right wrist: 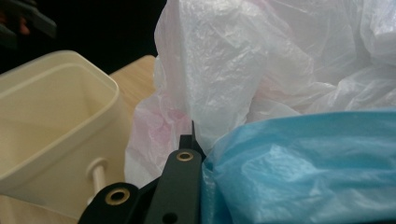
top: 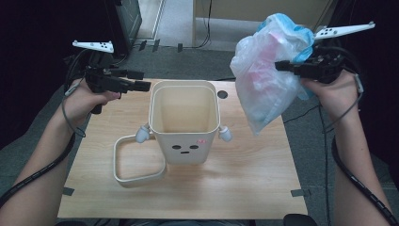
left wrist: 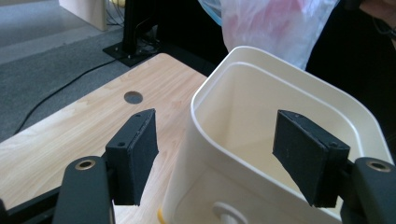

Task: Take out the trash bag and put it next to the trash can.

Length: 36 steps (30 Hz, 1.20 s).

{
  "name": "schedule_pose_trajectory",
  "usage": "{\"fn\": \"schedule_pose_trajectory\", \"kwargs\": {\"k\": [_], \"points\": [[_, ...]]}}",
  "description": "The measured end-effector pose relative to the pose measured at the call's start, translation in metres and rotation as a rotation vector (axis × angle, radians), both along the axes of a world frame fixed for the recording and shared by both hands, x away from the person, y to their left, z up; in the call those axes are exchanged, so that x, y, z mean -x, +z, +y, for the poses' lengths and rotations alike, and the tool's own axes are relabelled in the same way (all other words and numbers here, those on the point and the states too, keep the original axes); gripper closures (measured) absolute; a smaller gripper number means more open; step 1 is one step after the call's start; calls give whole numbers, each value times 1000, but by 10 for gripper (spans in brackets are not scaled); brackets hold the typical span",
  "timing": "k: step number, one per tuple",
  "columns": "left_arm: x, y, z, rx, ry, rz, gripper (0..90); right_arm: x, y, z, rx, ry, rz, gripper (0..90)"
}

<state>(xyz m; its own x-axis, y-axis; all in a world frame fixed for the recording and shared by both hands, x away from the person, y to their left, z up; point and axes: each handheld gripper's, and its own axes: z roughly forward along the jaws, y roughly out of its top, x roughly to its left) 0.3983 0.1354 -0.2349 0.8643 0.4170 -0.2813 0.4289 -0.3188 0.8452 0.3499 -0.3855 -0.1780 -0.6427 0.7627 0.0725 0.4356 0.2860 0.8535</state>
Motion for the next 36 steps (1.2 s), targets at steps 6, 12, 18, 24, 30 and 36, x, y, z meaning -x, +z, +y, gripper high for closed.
{"fn": "schedule_pose_trajectory", "kwargs": {"k": [6,12,18,24,30,36], "points": [[-1,-11,6,-20,22,1,301,-8,-32,3,5,9,46,863],[-1,-25,10,-35,36,3,303,-12,-58,9,-9,19,66,862],[0,-39,15,-48,54,-6,307,-16,-81,16,5,19,93,860],[2,-52,18,-69,49,-29,314,-19,-100,22,15,24,111,855],[6,-65,22,-98,57,-54,314,-21,-116,25,20,18,131,840],[7,-79,27,-81,66,-47,314,-22,-133,28,14,14,150,830]]}}
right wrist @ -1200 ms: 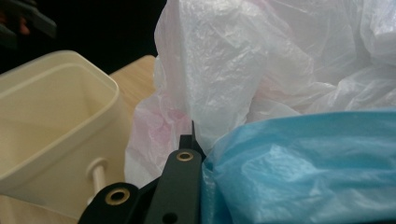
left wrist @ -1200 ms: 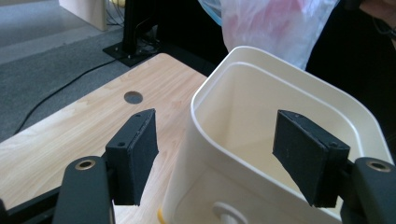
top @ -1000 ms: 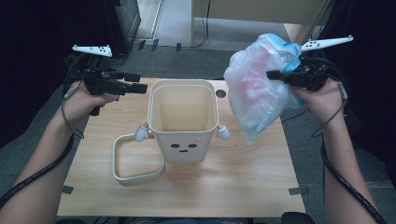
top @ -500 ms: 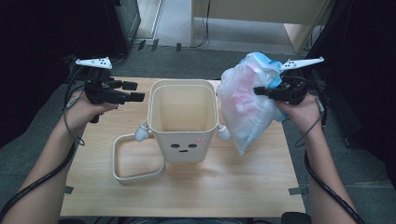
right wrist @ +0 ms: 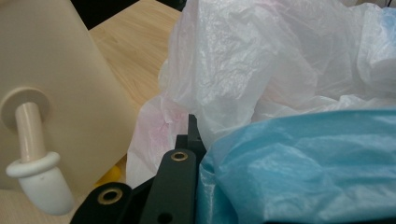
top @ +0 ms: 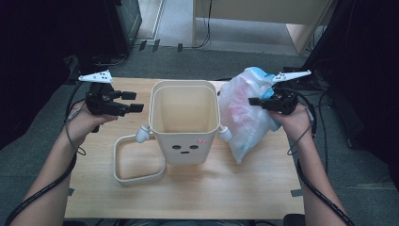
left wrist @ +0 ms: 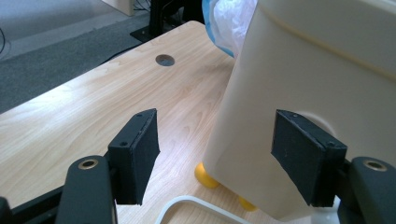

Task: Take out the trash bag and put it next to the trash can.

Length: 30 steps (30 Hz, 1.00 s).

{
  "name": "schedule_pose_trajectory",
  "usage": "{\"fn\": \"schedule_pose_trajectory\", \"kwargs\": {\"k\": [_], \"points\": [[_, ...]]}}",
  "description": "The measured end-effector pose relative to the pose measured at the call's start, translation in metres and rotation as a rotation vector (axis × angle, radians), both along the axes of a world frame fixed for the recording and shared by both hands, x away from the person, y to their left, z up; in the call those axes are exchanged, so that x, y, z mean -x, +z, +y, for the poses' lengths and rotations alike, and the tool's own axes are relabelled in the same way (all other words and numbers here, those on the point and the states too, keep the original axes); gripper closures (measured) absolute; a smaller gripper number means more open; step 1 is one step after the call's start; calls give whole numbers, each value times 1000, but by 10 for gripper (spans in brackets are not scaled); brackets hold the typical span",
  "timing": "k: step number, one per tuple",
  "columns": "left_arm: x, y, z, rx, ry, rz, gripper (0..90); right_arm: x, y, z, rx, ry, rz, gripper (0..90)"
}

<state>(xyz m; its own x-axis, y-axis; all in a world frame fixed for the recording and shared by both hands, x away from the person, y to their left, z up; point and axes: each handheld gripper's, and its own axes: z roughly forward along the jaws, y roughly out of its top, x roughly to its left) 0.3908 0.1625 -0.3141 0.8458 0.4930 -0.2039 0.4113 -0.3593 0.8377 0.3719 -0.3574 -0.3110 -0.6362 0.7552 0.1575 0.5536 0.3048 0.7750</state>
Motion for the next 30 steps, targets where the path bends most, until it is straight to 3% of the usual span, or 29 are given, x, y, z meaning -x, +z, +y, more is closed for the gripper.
{"fn": "schedule_pose_trajectory", "kwargs": {"k": [13,22,30], "points": [[3,-28,7,24,10,25,314,-4,-31,14,-10,9,40,811],[5,-43,14,44,33,40,314,-6,-47,20,-19,-8,37,733],[7,-55,16,25,44,50,314,-7,-61,28,-9,-10,27,624]]}}
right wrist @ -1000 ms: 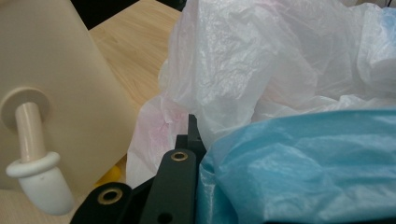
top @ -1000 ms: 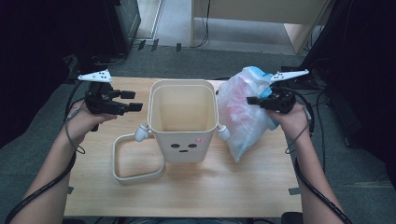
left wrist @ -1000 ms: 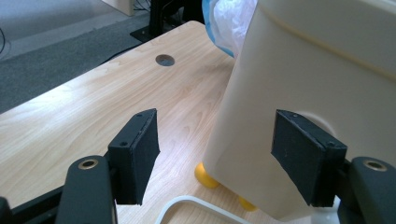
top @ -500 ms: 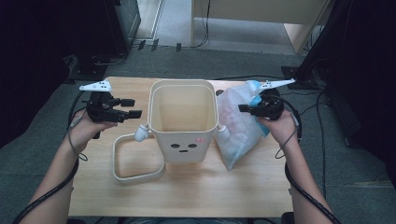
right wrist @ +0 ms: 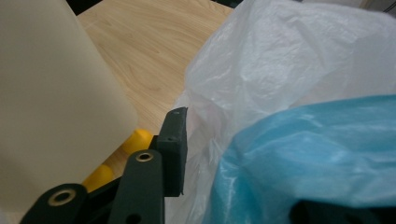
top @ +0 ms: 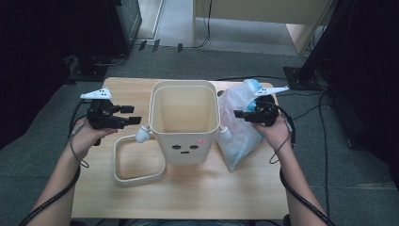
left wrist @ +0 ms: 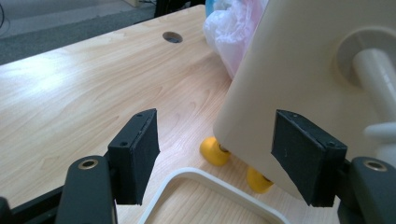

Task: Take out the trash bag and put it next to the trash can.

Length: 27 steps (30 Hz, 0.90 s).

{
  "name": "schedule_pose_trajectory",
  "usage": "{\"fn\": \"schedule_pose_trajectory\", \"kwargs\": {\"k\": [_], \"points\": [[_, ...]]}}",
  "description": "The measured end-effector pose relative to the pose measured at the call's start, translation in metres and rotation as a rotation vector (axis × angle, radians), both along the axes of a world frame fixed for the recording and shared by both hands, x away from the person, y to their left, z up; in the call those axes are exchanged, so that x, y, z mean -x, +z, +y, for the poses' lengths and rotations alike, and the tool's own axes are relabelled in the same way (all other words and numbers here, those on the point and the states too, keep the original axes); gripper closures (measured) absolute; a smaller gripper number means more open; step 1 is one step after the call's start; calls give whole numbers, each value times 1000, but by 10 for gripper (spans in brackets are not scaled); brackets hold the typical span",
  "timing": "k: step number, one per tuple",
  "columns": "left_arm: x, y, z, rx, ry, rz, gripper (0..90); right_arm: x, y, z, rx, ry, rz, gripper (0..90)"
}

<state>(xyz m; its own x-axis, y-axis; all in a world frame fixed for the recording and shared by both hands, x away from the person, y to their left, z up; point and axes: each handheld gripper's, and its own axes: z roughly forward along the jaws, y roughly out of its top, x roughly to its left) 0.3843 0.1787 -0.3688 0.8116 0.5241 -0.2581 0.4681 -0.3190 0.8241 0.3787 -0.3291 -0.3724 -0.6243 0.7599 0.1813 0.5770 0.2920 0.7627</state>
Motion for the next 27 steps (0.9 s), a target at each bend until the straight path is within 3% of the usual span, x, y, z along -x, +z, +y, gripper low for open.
{"fn": "schedule_pose_trajectory", "kwargs": {"k": [10,21,27], "points": [[2,-13,3,10,17,10,314,-2,-20,8,-16,-41,-12,502],[2,-26,7,-7,38,18,313,-3,-41,17,-23,-77,-40,449],[2,-30,9,-8,45,16,314,-3,-49,17,-35,-92,-29,447]]}}
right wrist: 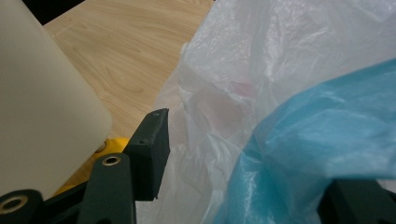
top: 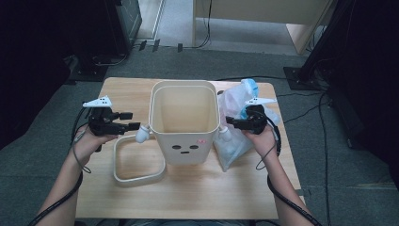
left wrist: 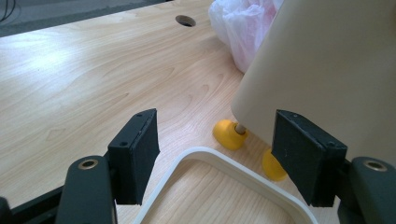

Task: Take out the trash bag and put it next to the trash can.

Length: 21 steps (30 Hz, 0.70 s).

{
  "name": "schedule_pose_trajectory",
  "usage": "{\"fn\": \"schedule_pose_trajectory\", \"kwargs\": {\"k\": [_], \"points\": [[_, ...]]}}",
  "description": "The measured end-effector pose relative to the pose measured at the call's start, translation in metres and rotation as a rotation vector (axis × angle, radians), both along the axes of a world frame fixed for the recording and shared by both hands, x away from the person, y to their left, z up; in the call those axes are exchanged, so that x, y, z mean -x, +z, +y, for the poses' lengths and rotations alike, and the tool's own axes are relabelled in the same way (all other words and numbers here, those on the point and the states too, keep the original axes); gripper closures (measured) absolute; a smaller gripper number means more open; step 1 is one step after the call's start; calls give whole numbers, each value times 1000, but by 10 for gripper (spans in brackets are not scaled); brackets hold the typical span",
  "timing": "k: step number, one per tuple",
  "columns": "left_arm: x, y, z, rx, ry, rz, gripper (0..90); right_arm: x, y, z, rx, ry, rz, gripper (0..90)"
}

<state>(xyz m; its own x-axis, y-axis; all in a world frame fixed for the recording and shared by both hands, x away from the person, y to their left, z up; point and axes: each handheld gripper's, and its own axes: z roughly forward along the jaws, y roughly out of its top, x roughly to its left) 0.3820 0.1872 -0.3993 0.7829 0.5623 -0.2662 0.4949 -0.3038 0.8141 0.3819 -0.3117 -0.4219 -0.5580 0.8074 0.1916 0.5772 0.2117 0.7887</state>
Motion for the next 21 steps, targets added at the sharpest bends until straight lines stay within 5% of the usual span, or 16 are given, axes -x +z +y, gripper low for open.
{"fn": "schedule_pose_trajectory", "kwargs": {"k": [21], "points": [[4,-25,6,-58,5,-17,313,6,-24,8,29,-30,22,390]]}}
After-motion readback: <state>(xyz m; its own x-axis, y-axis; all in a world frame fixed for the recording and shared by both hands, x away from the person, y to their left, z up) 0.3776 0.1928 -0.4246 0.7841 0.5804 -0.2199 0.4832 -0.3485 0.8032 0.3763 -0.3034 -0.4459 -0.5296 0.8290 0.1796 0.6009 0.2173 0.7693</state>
